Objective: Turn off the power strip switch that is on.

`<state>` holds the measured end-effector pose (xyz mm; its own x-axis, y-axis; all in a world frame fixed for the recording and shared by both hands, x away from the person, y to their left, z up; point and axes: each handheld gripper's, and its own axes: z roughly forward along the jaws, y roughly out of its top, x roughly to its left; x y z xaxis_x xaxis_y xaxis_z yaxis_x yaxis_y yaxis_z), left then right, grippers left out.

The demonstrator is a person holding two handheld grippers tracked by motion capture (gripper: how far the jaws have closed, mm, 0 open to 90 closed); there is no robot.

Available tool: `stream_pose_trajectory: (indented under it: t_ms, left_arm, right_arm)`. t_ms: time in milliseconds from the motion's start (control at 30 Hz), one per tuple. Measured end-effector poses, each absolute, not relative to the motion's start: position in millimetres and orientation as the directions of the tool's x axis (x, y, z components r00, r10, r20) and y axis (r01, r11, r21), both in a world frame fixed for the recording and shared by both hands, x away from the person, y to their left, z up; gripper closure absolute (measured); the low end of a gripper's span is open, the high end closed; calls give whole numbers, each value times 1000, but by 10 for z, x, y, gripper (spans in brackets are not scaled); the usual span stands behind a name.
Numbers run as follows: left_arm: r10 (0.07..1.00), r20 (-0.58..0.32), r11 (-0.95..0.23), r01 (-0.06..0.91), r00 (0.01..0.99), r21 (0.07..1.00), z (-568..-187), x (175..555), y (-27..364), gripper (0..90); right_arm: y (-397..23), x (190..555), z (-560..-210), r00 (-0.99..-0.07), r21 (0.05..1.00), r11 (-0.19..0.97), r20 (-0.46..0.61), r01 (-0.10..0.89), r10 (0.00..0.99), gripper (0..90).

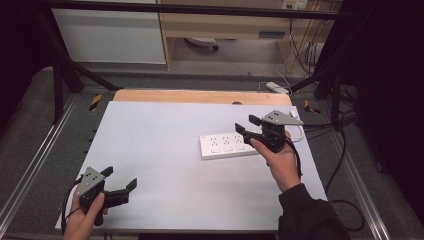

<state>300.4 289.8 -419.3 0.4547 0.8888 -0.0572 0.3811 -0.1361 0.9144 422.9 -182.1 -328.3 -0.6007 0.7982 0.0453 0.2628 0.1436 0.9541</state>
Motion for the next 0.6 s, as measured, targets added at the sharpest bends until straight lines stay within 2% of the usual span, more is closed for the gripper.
stream_pose_trajectory:
  t_ms: [267, 600]
  left_arm:
    - [888, -58, -136, 381, 456, 915, -4192, 3004, 2900, 50]
    - [888, -57, -138, 382, 456, 914, -4194, 3006, 2902, 50]
  right_arm:
    - [-1770, 4263, -3309, -599, 959, 142, 35, 246, 800, 608]
    - [-1702, 4316, -3360, -592, 962, 140, 28, 236, 805, 754]
